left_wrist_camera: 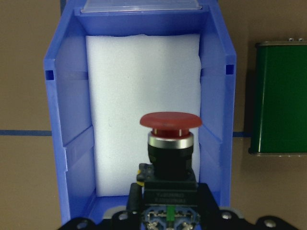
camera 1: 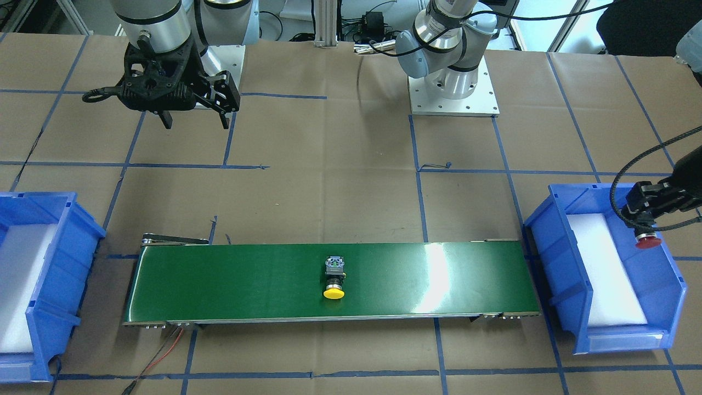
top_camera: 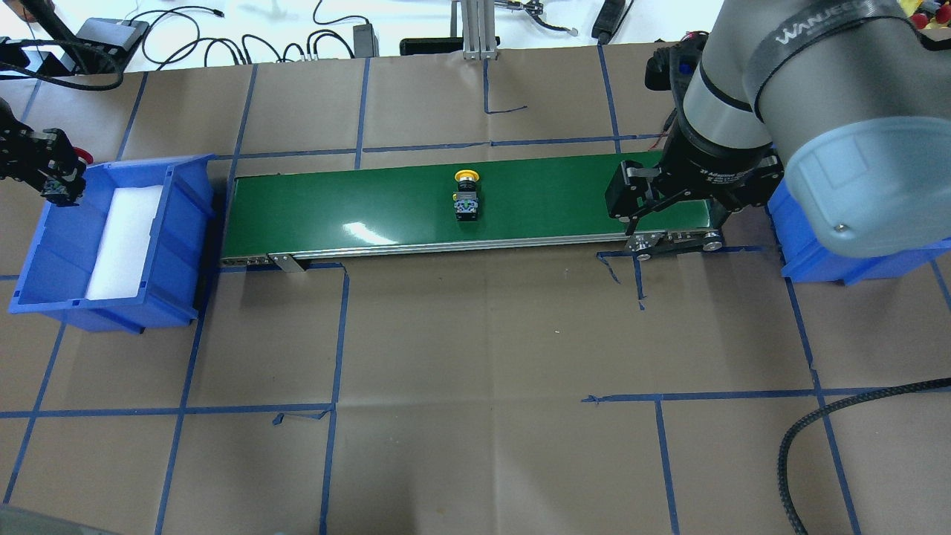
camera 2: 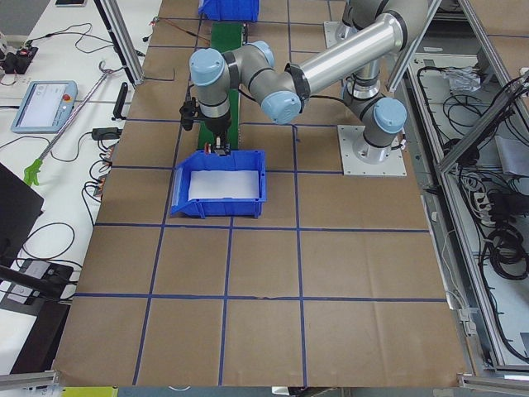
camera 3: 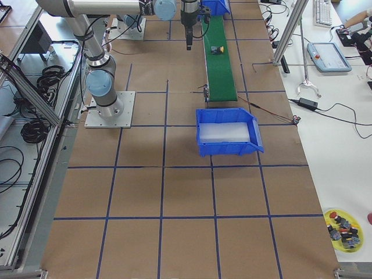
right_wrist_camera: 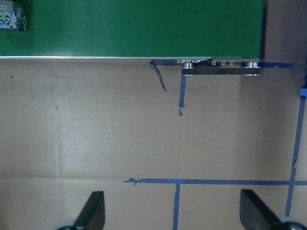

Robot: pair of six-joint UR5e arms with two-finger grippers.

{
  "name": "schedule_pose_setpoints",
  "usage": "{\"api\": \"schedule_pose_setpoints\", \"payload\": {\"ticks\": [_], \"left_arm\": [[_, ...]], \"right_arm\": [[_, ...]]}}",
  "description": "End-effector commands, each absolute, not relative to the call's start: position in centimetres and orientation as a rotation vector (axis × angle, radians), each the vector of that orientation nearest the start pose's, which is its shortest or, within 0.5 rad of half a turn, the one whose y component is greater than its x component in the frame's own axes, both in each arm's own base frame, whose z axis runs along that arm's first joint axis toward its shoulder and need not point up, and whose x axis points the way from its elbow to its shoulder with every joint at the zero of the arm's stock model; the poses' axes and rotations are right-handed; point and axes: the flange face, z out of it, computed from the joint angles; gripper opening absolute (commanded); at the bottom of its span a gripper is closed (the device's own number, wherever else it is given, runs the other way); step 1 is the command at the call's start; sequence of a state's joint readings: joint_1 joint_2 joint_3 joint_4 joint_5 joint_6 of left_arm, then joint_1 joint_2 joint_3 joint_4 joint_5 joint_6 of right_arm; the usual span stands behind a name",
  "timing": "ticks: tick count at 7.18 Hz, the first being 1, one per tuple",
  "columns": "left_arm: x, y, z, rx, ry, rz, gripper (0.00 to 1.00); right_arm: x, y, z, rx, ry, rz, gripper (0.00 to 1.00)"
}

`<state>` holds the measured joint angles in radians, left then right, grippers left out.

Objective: Transport two buttons from left to right
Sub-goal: 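Carry the red button to the belt and release it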

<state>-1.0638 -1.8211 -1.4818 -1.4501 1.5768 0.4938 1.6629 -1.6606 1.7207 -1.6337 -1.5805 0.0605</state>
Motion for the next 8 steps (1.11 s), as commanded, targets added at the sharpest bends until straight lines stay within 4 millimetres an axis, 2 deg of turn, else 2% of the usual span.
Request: {"api": "schedule_pose_setpoints", "payload": {"ticks": [1,2,3,4,5,7,8], "left_arm": [[8.9,-59.7,40.5,-0.045,3.148,0.081,0.02],[4.7,-60.3,40.0,-0.045,3.146,0.09,0.02],[1.4,-60.7,39.6,-0.036,3.143,0.091,0.02],[0.1,-60.5,38.3,-0.014,3.151,0.119,0.02],[-0.1,-60.7,37.2,-0.017,3.157,0.149,0.02],[-1.2,-61.7,32.9,0.014,3.168,0.227,0.02],[-1.4,-61.8,31.1,0.019,3.166,0.206,0.02]], "right_arm": [[17.4,-43.8,45.9,-0.051,3.149,0.004,1.0],[17.4,-43.8,45.9,-0.048,3.149,0.009,1.0],[17.3,-43.8,45.8,-0.048,3.149,0.011,1.0],[17.4,-43.8,45.7,-0.051,3.149,0.014,1.0],[17.4,-43.9,45.6,-0.051,3.15,0.016,1.0],[17.4,-44.0,45.4,-0.048,3.148,0.023,1.0],[17.4,-44.0,45.4,-0.048,3.149,0.026,1.0]]}}
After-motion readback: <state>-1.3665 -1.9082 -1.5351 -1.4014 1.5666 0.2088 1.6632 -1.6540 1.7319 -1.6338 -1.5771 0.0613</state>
